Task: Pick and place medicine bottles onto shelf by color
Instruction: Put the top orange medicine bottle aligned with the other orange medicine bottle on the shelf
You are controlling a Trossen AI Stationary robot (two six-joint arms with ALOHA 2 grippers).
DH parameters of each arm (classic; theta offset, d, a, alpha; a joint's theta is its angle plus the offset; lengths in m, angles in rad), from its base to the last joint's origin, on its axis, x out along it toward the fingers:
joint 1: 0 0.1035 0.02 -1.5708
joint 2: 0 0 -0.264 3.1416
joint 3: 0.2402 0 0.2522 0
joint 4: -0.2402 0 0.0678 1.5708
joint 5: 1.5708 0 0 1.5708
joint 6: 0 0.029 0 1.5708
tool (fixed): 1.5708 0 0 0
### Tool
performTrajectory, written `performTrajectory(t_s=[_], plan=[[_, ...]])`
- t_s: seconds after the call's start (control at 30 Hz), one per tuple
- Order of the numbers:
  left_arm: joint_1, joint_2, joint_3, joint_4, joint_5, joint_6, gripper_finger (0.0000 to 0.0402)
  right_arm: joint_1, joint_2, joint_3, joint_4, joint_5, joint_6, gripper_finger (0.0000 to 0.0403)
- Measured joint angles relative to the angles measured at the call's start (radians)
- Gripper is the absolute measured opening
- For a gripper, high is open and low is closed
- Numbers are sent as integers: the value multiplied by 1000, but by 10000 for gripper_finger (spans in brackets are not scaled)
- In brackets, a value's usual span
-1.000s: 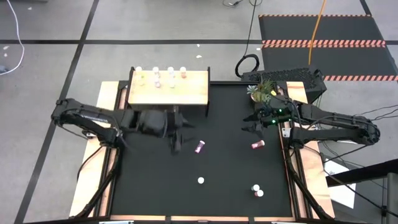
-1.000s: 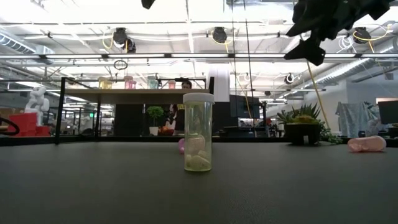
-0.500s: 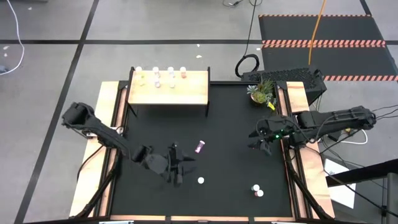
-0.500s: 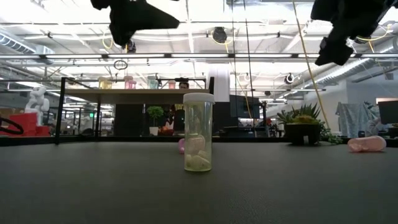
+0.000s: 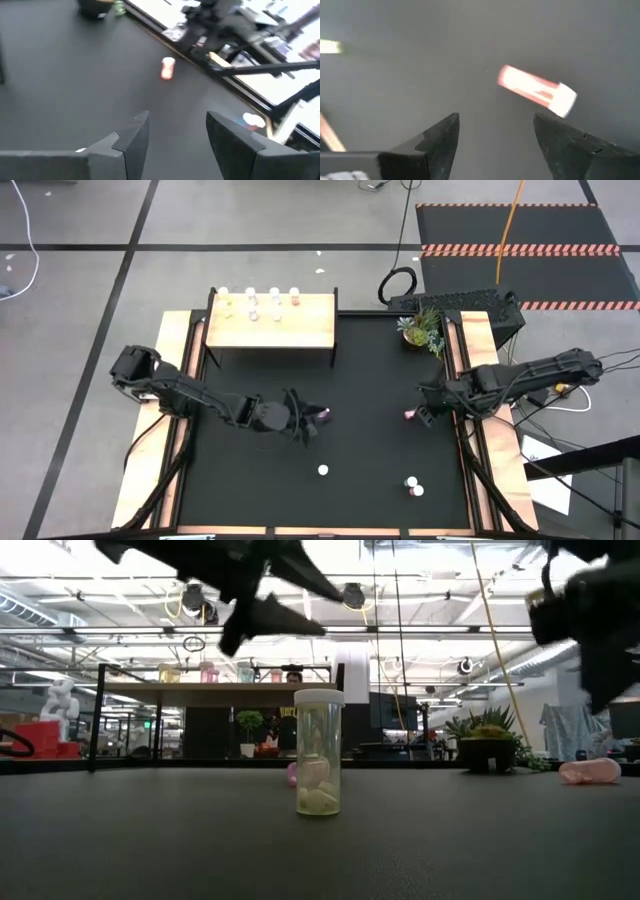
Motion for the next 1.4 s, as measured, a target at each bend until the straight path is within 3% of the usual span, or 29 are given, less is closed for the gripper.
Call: performTrajectory(t_s=[0.1, 0.3, 0.47, 0.73, 0.97, 1.1, 1.27, 1.4], plan=[[23, -1, 27, -11, 40, 92, 195, 0, 0, -25, -91, 23, 76, 249], [56, -1, 83, -61, 20, 208, 195, -3, 5, -55, -46, 80, 257, 249], [87, -1, 111, -63, 20, 272, 195, -3, 9, -93, -29, 75, 356, 243], [158, -1, 132, -61, 33, 500, 195, -16, 41, -165, 27, 50, 534, 226], [248, -1, 132, -11, 205, 510, 195, -16, 45, -213, 187, 130, 856, 224], [273, -1, 132, -11, 294, 569, 195, -16, 45, -252, 195, 133, 1023, 224], [294, -1, 132, -27, 370, 641, 195, -22, 43, -283, 222, 143, 1098, 221], [316, -1, 132, -52, 421, 653, 195, -23, 43, -284, 220, 131, 1086, 197]])
